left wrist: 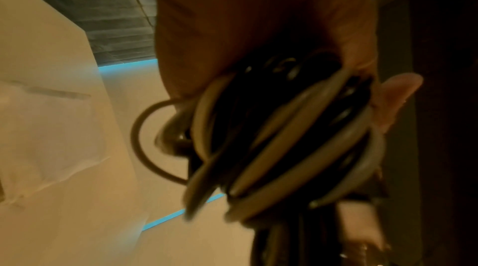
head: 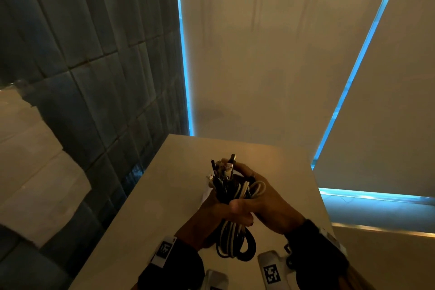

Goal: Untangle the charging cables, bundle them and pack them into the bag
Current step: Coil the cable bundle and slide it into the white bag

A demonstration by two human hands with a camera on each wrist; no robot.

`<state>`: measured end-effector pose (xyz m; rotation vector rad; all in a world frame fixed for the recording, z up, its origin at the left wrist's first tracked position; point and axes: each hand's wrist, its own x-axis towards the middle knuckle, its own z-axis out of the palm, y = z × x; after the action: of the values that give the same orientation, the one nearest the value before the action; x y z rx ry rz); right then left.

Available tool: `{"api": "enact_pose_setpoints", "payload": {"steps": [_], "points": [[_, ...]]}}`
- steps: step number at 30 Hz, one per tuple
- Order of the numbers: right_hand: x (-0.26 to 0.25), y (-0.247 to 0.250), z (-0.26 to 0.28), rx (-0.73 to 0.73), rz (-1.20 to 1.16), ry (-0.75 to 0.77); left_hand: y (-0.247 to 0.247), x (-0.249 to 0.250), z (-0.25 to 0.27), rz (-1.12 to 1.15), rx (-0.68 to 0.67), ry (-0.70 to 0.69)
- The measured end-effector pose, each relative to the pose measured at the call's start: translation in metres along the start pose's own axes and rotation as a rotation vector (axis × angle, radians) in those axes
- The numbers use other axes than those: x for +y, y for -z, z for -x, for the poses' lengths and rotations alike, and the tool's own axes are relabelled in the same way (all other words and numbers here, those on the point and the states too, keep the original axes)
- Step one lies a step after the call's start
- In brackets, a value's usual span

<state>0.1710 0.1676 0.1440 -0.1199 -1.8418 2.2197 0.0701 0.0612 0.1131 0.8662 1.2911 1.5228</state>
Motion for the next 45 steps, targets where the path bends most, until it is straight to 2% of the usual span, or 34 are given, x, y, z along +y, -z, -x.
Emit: {"api": "enact_pose_setpoints", "payload": {"steps": [3,6,9,14,20,22,24,27,31,36,45], "points": [[-0.005,-0.003,0.002,0.016,0.087,0.023,-0.001,-0.002,0.007,0.037,0.06,0.063],[-0.009,-0.01,0.005,0.032,0.218,0.055,-0.004,-0.009,0.021,0.059,-0.019,0.116],[-0.011,-0.02,0.011,0.046,0.301,0.081,-0.009,-0.014,0.029,0.051,-0.039,0.084],[-0.007,-0.033,0.018,0.061,0.294,0.106,-0.017,-0.017,0.039,0.017,0.065,0.031],[0.004,-0.019,0.022,-0.043,0.34,-0.033,-0.002,-0.017,0.067,0.002,0.152,-0.069],[0.012,-0.007,0.025,0.03,0.244,-0.037,0.008,-0.024,0.077,-0.059,0.227,-0.056],[0.028,0.003,0.03,0.184,0.166,-0.057,0.023,-0.034,0.088,-0.14,0.342,-0.007],[0.064,0.016,0.035,0.353,0.126,-0.153,0.041,-0.045,0.101,-0.19,0.463,0.046],[0.117,0.019,0.036,0.395,0.123,-0.374,0.062,-0.052,0.107,-0.18,0.58,0.096],[0.172,0.014,0.017,0.416,0.053,-0.604,0.094,-0.052,0.101,-0.203,0.573,0.138],[0.231,0.006,-0.028,0.672,-0.155,-0.828,0.141,-0.061,0.088,-0.17,0.535,0.28]]}}
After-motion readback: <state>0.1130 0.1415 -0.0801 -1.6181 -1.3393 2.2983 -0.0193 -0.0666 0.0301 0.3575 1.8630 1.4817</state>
